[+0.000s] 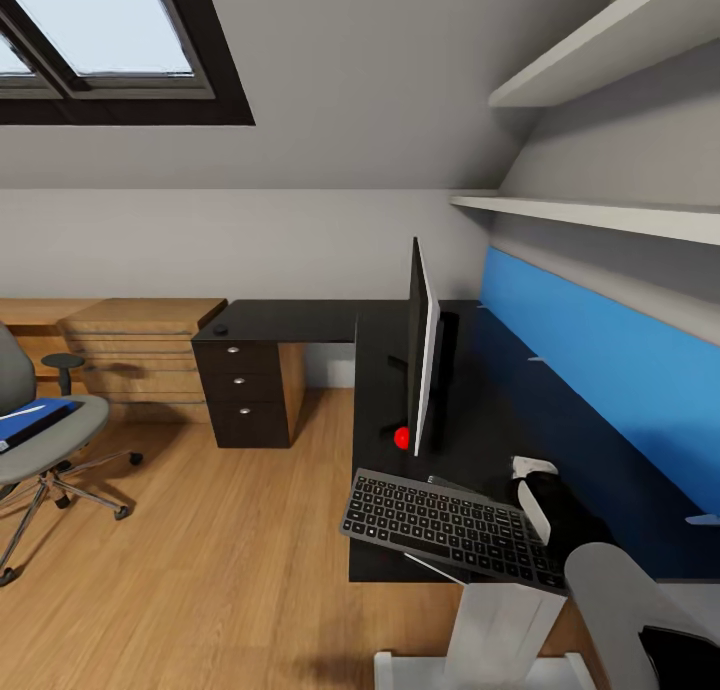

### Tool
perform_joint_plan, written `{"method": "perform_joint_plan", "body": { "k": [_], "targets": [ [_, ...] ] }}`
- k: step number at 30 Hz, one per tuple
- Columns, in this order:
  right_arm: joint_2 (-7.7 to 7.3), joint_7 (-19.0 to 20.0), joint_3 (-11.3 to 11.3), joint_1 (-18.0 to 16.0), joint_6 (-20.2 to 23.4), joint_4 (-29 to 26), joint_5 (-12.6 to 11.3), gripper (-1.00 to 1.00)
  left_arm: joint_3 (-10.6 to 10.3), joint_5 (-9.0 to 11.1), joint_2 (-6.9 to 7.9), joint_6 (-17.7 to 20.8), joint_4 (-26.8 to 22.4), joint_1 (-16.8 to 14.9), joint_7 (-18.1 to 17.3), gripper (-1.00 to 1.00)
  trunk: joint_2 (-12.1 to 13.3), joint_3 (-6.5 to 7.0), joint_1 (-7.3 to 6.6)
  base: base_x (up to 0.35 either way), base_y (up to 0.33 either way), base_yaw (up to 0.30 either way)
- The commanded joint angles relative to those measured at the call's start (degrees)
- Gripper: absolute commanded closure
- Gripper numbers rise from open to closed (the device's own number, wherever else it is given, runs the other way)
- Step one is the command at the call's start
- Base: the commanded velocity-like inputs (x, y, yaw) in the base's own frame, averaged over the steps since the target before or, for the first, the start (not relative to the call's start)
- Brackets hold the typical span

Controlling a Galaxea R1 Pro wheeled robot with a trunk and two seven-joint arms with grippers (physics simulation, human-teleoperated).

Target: In the bedroom, organize the workspace by keeping the computer under the desk, ensuring the monitor is on the desk, placing the keyboard on the desk next to the monitor, placing the mouse on the desk next to the keyboard, moving the folder from the swivel chair onto the desk next to the mouse, stacking the notebook on top of the folder with the pen on top of the notebook, and positioning the swivel chair next to the desk.

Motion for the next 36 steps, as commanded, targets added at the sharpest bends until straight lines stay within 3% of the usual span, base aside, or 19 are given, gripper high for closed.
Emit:
{"method": "perform_joint_plan", "body": {
  "k": [1,36],
  "targets": [
    [-0.12,-0.2,-0.1,0.0,0.3,0.0,-0.3,-1.00,-0.1,0.3,0.01,-0.2,0.0,0.0,0.1,-1.00,0.0,-0.07,0.00,0.000,0.000,0.000],
    [-2.73,-0.4,-0.2,0.0,0.3,0.1,-0.5,-1.00,-0.1,0.3,-0.07,-0.1,0.0,0.0,0.1,-1.00,0.0,-0.07,0.00,0.000,-0.008,0.000]
  ]
}}
